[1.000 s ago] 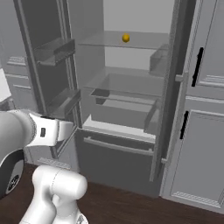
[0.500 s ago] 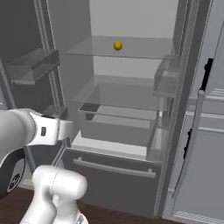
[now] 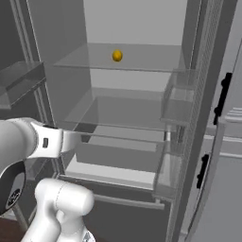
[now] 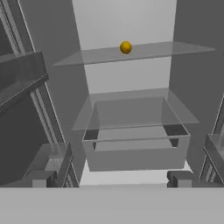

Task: Place one lemon and one steak in each tupperware on the nearby counter, to pack two identical lunches.

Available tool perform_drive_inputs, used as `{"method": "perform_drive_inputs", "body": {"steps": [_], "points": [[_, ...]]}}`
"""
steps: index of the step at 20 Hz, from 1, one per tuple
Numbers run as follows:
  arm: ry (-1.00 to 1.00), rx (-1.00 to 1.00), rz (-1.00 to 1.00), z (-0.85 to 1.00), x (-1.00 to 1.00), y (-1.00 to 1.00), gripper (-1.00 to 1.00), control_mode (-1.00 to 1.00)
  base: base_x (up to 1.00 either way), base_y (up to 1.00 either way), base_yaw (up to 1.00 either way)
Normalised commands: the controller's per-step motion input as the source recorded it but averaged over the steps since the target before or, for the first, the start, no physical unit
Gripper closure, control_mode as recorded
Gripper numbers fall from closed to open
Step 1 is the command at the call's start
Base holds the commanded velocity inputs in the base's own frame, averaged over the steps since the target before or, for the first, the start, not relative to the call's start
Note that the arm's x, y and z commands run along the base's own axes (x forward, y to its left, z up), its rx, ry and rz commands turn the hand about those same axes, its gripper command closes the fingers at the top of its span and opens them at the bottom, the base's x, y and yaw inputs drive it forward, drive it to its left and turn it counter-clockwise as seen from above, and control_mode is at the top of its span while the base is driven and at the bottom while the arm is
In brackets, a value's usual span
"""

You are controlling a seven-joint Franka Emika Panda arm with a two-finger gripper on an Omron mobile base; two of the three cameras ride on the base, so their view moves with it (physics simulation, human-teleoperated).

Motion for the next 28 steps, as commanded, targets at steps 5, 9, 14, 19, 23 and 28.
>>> {"method": "perform_drive_inputs", "body": {"steps": [5,9,14,19,23,28], "points": [[0.00,0.00,0.00,0.00,0.00,0.00,-1.00,1.00,0.94,-0.02,-0.01],[0.00,0.00,0.00,0.00,0.00,0.00,-1.00,1.00,0.43,0.00,0.00],[0.08,0.00,0.00,0.92,-0.19,-0.01,-1.00,-1.00,0.00,0.00,0.00],[-0.07,-0.03,0.00,0.93,-0.34,0.03,-1.00,-1.00,0.00,0.00,0.00],[-0.01,-0.03,0.00,0.26,0.34,0.00,-1.00,-1.00,0.00,0.00,0.00],[0.04,-0.01,0.00,-0.01,0.66,0.11,-1.00,-1.00,0.00,0.00,0.00]]}}
